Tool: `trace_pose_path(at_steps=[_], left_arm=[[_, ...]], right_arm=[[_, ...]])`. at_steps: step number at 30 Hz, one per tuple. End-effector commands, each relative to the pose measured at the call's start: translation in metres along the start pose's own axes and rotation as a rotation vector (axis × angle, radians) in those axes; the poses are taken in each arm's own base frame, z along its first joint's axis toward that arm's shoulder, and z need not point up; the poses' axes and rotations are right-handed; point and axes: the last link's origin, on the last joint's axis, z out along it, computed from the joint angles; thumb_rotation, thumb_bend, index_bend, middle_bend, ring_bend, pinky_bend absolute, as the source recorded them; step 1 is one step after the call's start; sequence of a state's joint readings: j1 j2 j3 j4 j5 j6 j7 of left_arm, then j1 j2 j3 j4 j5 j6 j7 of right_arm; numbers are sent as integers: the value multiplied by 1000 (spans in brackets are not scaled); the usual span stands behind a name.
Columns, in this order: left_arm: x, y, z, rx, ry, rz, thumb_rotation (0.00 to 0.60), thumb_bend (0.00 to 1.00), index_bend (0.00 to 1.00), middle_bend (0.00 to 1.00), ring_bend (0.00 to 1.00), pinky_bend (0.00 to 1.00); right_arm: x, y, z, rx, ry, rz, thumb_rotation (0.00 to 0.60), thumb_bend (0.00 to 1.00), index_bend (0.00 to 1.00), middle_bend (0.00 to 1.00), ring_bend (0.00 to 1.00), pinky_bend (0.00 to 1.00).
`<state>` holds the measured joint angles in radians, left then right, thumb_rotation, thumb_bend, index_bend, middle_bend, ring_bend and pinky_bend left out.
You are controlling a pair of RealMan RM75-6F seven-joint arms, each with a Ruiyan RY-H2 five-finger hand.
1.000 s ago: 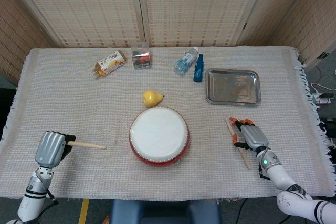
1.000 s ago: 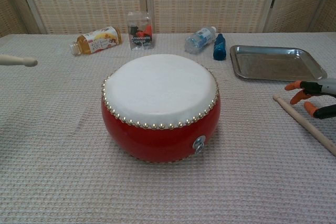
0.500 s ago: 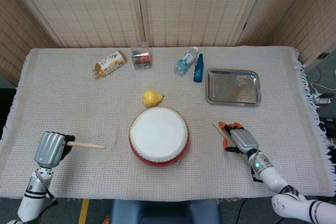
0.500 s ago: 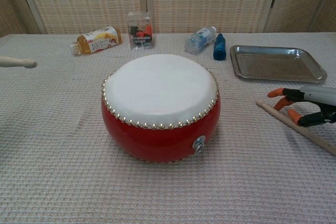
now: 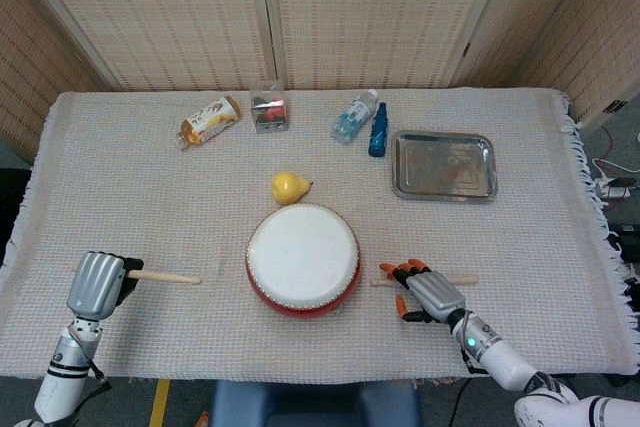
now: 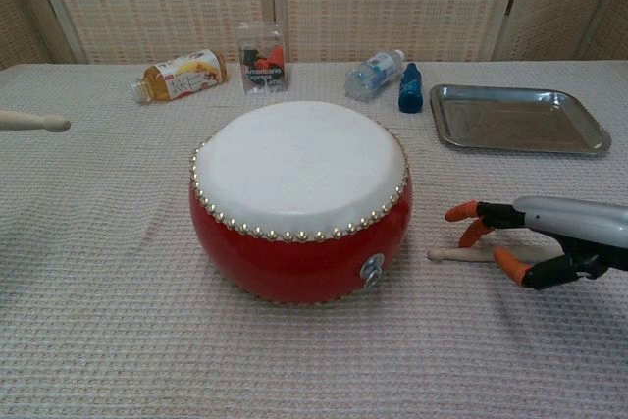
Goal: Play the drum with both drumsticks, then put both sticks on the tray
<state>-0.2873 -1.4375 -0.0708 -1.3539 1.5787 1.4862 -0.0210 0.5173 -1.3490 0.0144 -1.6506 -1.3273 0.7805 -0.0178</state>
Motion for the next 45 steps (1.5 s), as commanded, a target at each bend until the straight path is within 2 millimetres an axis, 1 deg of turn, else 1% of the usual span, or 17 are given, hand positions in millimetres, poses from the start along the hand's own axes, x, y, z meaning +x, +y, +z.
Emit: trace_pose_path(at_steps=[1, 2, 3, 5, 7, 8, 13, 19, 21, 23, 25, 26, 28, 32, 35, 45], left_arm=[[0, 0, 0, -1, -1, -2, 600, 627, 1000, 1000, 1000, 1000], [0, 0, 0, -1, 0, -3, 600, 627, 1000, 1000, 1000, 1000], [-1, 0, 0, -2, 0, -4, 600, 627, 1000, 1000, 1000, 1000], [-1, 1, 0, -3, 0, -7, 600, 627, 1000, 1000, 1000, 1000], [-1, 1, 0, -2, -1, -8, 600, 626, 1000, 1000, 1000, 1000], [-1, 1, 0, -2, -1, -9, 600, 626, 1000, 1000, 1000, 1000], [-1, 0, -1, 0, -2, -10, 600, 625, 1000, 1000, 1000, 1000], [0, -2, -2, 6, -4, -12, 600, 625, 1000, 1000, 1000, 1000], [0, -2, -3, 7, -5, -11, 600, 625, 1000, 1000, 1000, 1000], [1, -3, -3, 10, -6, -10, 600, 624, 1000, 1000, 1000, 1000], [1, -3, -3, 11, -7, -10, 600, 624, 1000, 1000, 1000, 1000], [1, -3, -3, 11, -7, -10, 600, 623, 1000, 1000, 1000, 1000], [1, -3, -3, 9, -8, -10, 600, 623, 1000, 1000, 1000, 1000], [0, -3, -3, 9, -10, -12, 600, 621, 1000, 1000, 1000, 1000], [0, -3, -3, 9, -11, -11, 600, 621, 1000, 1000, 1000, 1000], [-1, -5, -3, 19, -17, -13, 600, 620, 1000, 1000, 1000, 1000]], right_arm=[[4, -1, -7, 13, 34, -42, 369, 746, 0, 176, 0, 0], [6, 1, -8, 10, 55, -63, 378, 724, 0, 176, 0, 0], [9, 3, -7, 5, 78, -86, 386, 673, 13, 176, 0, 0], [14, 6, -5, -12, 132, -142, 385, 507, 149, 176, 0, 0], [15, 7, -2, -28, 173, -199, 386, 420, 252, 176, 0, 0], [15, 8, 0, -35, 184, -221, 386, 405, 272, 176, 0, 0], [11, 8, 12, -70, 195, -279, 393, 398, 336, 176, 0, 0], [6, 11, 22, -90, 203, -340, 393, 398, 367, 175, 0, 0], [4, 11, 24, -92, 206, -343, 399, 382, 377, 175, 0, 0], [2, 11, 24, -91, 209, -337, 416, 329, 386, 175, 0, 0], [1, 12, 23, -90, 210, -335, 437, 300, 396, 176, 0, 0], [1, 12, 24, -89, 212, -335, 447, 297, 400, 176, 0, 0], [0, 12, 24, -86, 214, -339, 490, 296, 412, 176, 0, 0], [-2, 10, 25, -77, 224, -353, 543, 296, 429, 176, 0, 2], [-4, 10, 27, -80, 229, -352, 593, 297, 445, 176, 0, 10], [-7, 9, 35, -85, 228, -334, 600, 300, 484, 176, 0, 20]])
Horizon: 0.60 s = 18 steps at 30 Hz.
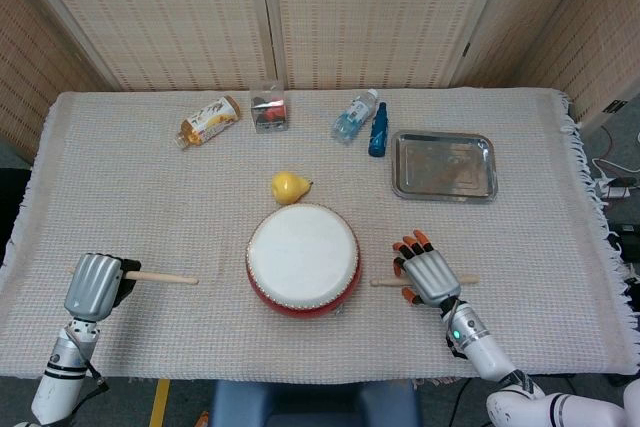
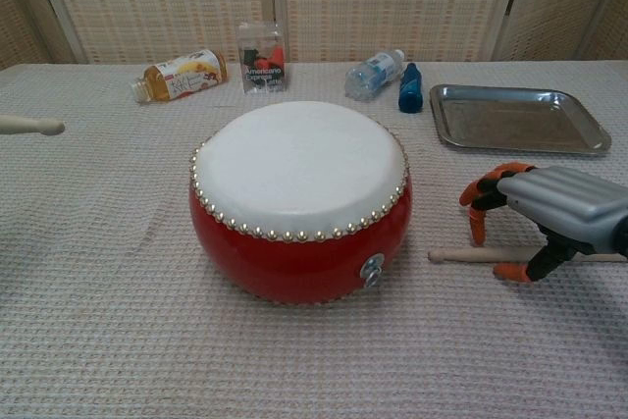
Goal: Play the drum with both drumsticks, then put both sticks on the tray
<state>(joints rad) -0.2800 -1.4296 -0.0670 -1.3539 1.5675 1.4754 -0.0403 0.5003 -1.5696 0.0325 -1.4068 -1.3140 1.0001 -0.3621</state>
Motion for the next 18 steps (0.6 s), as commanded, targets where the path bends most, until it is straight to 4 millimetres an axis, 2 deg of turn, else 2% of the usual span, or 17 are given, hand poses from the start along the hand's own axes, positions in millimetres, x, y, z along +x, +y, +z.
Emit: trace_pose_path(at_steps=[1, 14, 18], left_arm=[[0, -1, 0, 2, -2, -2, 600, 620, 1000, 1000, 1000, 1000], [-1, -2, 0, 6, -4, -5, 600, 619, 1000, 1000, 1000, 1000], [-1, -3, -1, 9, -1, -8, 600, 619, 1000, 1000, 1000, 1000]], right_arm=[[-1, 0, 0, 0, -4, 2, 600, 304, 489, 176, 0, 20], [-7, 1, 0, -6, -27, -8, 600, 375, 528, 176, 0, 25], [-3, 1, -2, -4, -8, 20, 600, 407, 551, 176, 0, 27]])
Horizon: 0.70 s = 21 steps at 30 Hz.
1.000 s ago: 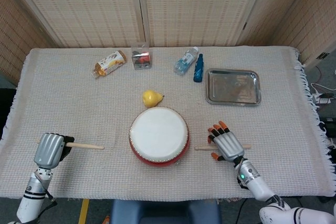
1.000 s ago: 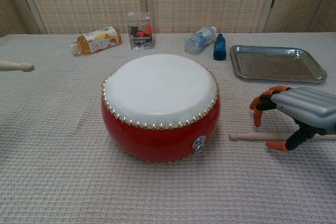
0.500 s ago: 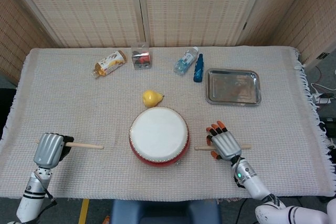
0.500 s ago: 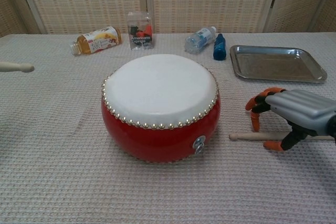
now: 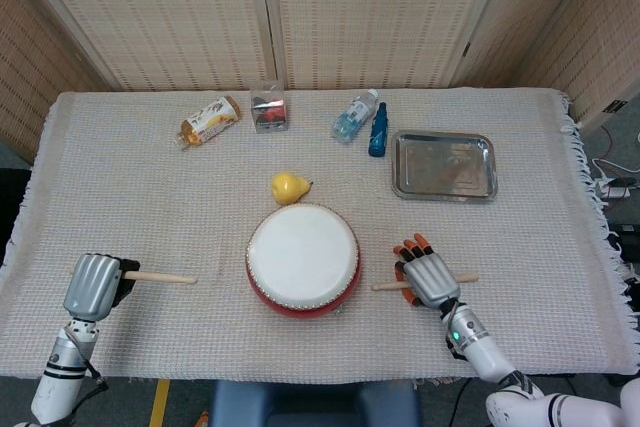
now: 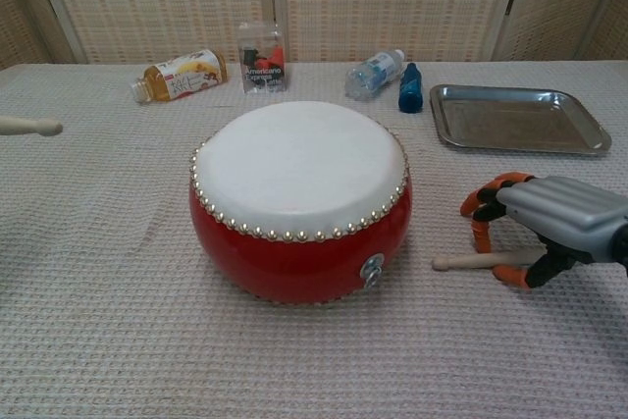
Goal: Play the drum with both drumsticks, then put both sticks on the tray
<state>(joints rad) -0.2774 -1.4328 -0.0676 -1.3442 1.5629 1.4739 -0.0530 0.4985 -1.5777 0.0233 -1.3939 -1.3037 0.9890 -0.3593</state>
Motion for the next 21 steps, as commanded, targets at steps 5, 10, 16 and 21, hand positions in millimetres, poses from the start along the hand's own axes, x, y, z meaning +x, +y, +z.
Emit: trace_pose_path(at_steps=[5, 10, 16, 21], left_arm=[[1, -1, -1, 3, 6, -4, 600, 618, 1000, 1000, 1000, 1000], [4, -1, -3, 6, 15, -9, 600, 618, 1000, 1000, 1000, 1000], [8, 1, -5, -2, 22, 1, 600, 618, 1000, 1000, 1000, 1000], [10, 2, -7, -6, 24, 5, 600, 618, 1000, 1000, 1000, 1000]], right_arm=[[20, 3, -12, 15, 77, 117, 600, 432, 579, 176, 0, 28], [49, 16, -27, 19, 184, 395, 600, 435, 603, 182, 0, 48], [61, 46, -46, 33, 217, 794, 600, 436, 619, 220, 3, 61], [55, 68, -55, 63, 188, 1076, 600, 436, 619, 247, 37, 81]])
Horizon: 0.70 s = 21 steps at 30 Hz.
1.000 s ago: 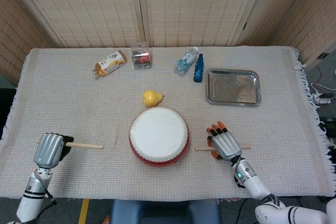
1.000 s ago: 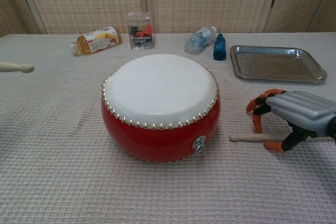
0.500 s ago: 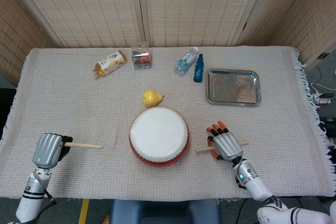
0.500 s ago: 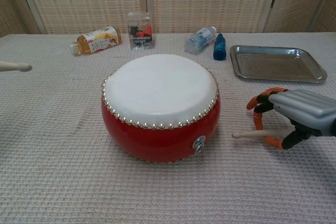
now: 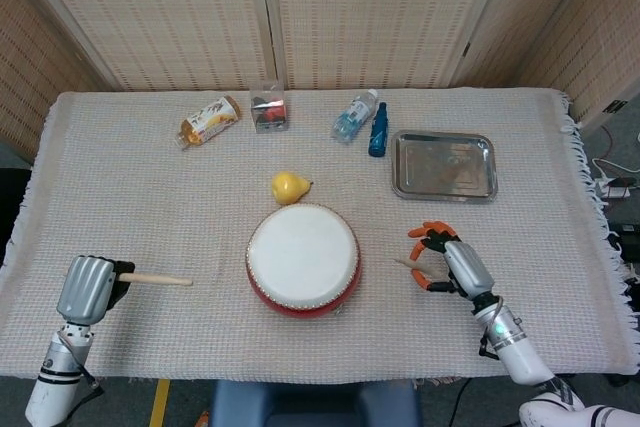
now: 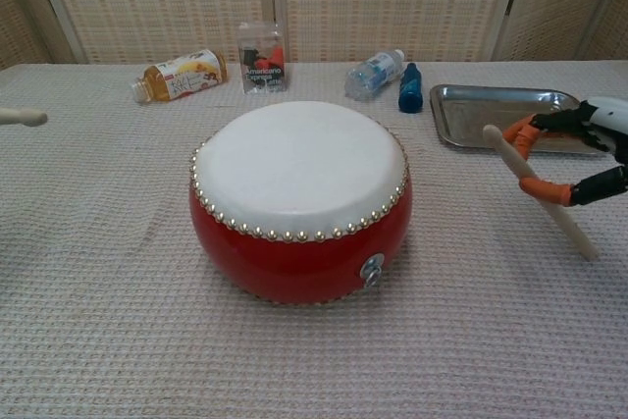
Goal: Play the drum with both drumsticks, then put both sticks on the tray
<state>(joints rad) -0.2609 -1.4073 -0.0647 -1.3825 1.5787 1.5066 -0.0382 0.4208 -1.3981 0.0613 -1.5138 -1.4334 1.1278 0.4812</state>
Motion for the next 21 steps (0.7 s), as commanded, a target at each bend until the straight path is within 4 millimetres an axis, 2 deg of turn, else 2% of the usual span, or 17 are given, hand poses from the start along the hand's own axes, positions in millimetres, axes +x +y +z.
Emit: trace_pose_path(at_steps=[1, 10, 21], left_arm=[[1, 1, -1, -3, -1, 4, 600, 618, 1000, 1000, 1000, 1000], [3, 4, -1, -11, -4, 15, 600, 601, 1000, 1000, 1000, 1000], [3, 7, -1, -19, -10, 19, 600, 594, 1000, 1000, 1000, 1000]], right_arm=[[30, 22, -17, 10, 5, 389, 600, 436, 619, 253, 44, 85], [37, 48, -19, 44, -110, 814, 599, 436, 619, 278, 76, 104], [29, 69, -6, 15, -163, 995, 580, 435, 576, 293, 108, 137]])
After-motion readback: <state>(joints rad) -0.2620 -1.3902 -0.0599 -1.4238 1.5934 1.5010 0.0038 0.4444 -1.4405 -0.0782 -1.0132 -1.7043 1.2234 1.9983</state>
